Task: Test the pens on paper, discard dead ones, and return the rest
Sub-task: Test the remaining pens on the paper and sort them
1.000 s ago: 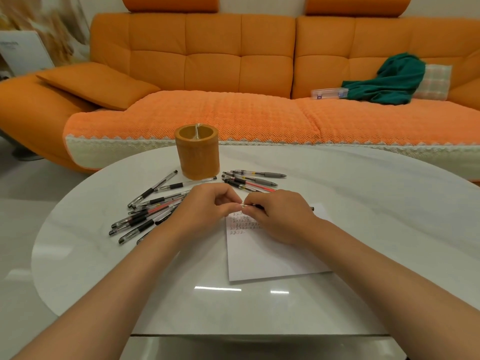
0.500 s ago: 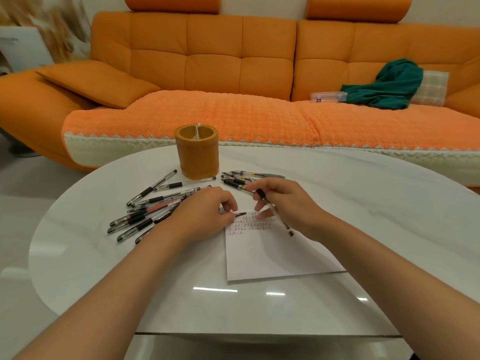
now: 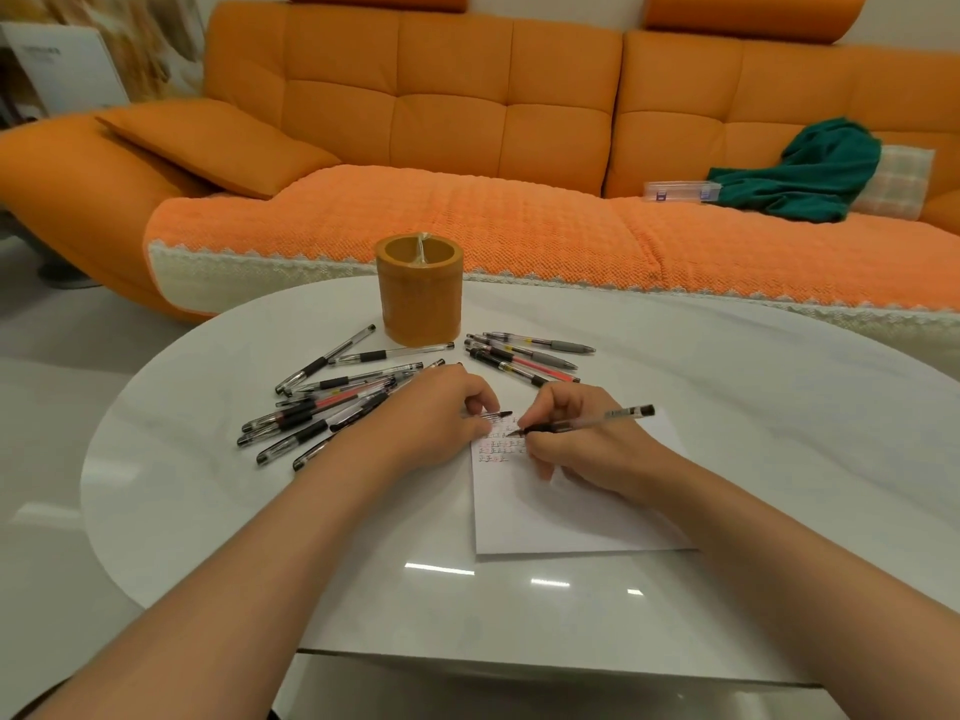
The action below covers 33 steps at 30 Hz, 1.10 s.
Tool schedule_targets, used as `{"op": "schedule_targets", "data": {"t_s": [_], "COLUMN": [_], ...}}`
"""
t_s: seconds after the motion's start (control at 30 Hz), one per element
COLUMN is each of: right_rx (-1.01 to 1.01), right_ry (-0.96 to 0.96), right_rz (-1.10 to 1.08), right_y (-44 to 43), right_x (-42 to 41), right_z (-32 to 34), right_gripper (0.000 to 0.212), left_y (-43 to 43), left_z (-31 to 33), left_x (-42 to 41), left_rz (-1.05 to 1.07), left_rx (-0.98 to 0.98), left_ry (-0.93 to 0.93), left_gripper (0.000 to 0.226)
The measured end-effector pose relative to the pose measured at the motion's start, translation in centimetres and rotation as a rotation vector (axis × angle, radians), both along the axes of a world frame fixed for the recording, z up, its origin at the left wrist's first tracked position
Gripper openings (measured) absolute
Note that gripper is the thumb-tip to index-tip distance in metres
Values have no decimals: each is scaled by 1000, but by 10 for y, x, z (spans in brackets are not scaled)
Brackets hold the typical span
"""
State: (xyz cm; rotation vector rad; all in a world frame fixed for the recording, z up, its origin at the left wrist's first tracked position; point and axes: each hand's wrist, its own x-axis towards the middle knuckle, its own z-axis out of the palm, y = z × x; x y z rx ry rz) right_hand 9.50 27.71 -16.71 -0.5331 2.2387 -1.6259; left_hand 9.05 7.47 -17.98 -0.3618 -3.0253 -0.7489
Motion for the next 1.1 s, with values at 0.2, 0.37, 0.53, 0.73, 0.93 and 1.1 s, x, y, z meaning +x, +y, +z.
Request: {"op": "schedule_targets", "data": {"t_s": [0.2, 0.37, 0.53, 0.73, 0.93, 1.1], "right_rx": [93, 89, 107, 167, 141, 163], "right_ry": [4, 33, 67, 135, 130, 164], "right_rz": [14, 26, 22, 44, 5, 37], "right_y": [-2, -3, -3, -5, -3, -4], "right_x": [-1, -1, -2, -4, -5, -4], "right_z": [-3, -6, -9, -9, -13, -13], "right_gripper": [9, 13, 15, 19, 16, 16], "left_y": [2, 1, 0, 1, 2, 2], "left_z": [1, 1, -1, -2, -2, -3], "left_x": [1, 1, 2, 2, 0, -1], "left_rz": [26, 35, 20, 7, 10, 13], "left_rx": [21, 40, 48, 36, 42, 44], "left_ry": [-24, -22, -18, -7, -26, -31], "left_gripper": [36, 39, 42, 46, 45, 44]}}
